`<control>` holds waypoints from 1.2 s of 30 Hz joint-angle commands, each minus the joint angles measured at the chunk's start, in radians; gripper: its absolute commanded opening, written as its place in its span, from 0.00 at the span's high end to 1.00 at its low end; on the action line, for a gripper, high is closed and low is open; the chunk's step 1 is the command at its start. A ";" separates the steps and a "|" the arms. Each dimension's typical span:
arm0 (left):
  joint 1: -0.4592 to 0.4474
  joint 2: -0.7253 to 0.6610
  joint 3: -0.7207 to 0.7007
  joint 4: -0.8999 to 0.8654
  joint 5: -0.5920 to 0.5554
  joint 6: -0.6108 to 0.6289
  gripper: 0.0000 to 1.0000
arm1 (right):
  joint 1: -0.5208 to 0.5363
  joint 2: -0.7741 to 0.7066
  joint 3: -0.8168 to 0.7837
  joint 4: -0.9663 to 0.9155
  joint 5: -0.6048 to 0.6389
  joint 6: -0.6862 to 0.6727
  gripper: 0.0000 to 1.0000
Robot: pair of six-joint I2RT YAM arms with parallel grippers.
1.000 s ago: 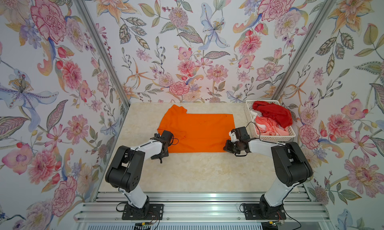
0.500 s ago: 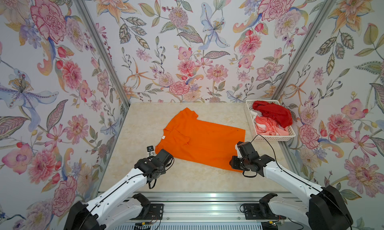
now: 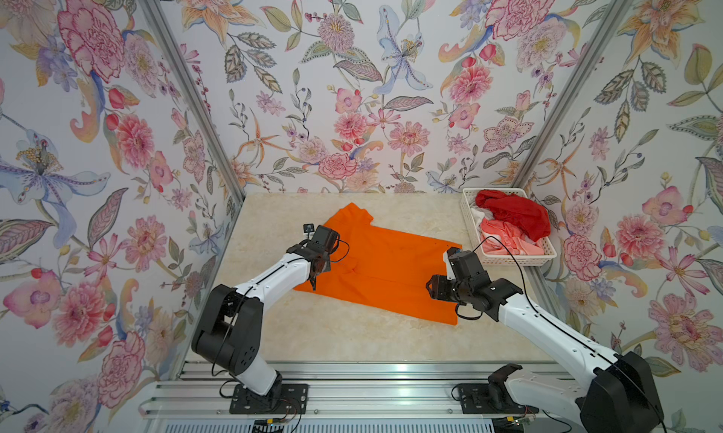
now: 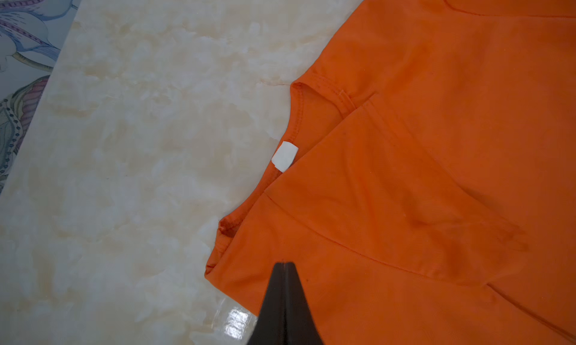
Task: Fold and stack t-shirts
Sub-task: Adjust the T-shirt at the center of the board.
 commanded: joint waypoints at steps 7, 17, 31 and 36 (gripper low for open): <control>0.088 0.144 0.008 0.065 0.126 0.109 1.00 | -0.010 0.092 -0.092 -0.024 -0.011 0.082 0.97; 0.087 0.229 -0.022 0.064 0.183 0.056 1.00 | -0.036 0.267 -0.096 0.023 -0.047 0.082 1.00; 0.017 0.031 -0.379 0.005 0.214 -0.180 1.00 | -0.083 0.471 -0.023 0.060 -0.082 0.026 1.00; -0.023 -0.127 -0.456 -0.098 0.162 -0.248 1.00 | -0.078 0.409 -0.075 0.024 -0.084 0.017 0.98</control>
